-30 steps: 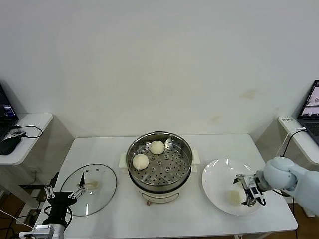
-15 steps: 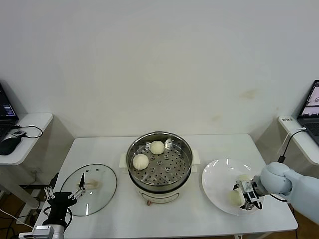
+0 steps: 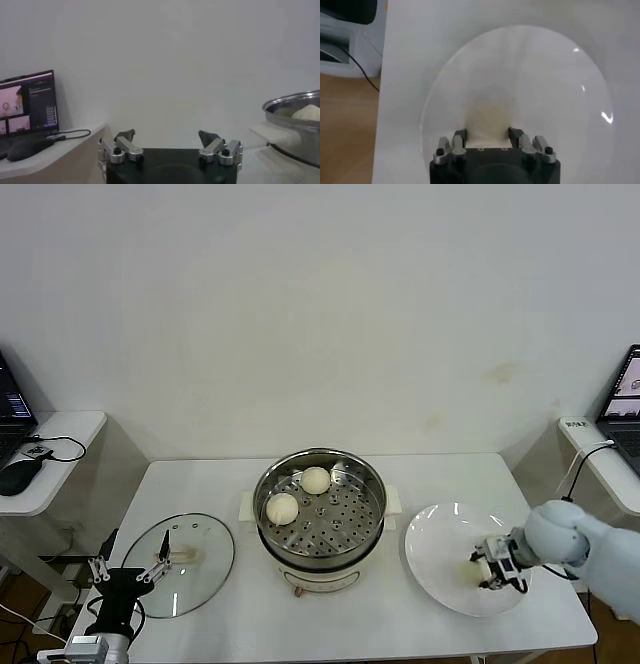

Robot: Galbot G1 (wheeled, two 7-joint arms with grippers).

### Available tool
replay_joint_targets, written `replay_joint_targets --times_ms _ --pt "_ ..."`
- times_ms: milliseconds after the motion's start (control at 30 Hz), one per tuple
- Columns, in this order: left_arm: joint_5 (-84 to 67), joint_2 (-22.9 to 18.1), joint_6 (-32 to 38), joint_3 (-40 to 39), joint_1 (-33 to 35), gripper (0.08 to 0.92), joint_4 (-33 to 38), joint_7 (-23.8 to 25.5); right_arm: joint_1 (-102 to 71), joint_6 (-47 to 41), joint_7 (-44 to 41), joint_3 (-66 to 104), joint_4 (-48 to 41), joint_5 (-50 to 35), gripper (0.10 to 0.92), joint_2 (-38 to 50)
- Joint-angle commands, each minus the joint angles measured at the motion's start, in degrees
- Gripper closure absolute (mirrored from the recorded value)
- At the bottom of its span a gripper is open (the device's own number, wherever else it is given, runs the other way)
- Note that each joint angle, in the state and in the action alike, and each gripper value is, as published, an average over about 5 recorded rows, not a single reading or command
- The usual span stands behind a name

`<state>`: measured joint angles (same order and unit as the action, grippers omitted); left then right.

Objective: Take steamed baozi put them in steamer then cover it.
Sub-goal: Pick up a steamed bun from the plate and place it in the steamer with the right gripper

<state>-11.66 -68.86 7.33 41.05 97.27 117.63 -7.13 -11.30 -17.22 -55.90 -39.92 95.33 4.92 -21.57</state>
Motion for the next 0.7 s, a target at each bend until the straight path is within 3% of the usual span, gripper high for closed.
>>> replay_joint_targets --times_ms 33,300,700 --pt "-0.1 0.2 -0.1 -0.1 -0.1 0.177 0.2 0.0 21.5 -0.4 -2.3 -7.5 0.3 -8.8 0.491 0.4" --pt "-0.4 0.5 -0.1 -0.3 -0.2 0.177 0.5 0.0 46.6 -2.0 -2.4 -19.9 -1.3 -16.9 0.482 -7.1" --pt "-0.7 0.1 -0.2 0.8 0.2 0.177 1.1 -0.1 49.6 -2.5 2.5 -28.9 0.7 -21.1 0.482 -27.8"
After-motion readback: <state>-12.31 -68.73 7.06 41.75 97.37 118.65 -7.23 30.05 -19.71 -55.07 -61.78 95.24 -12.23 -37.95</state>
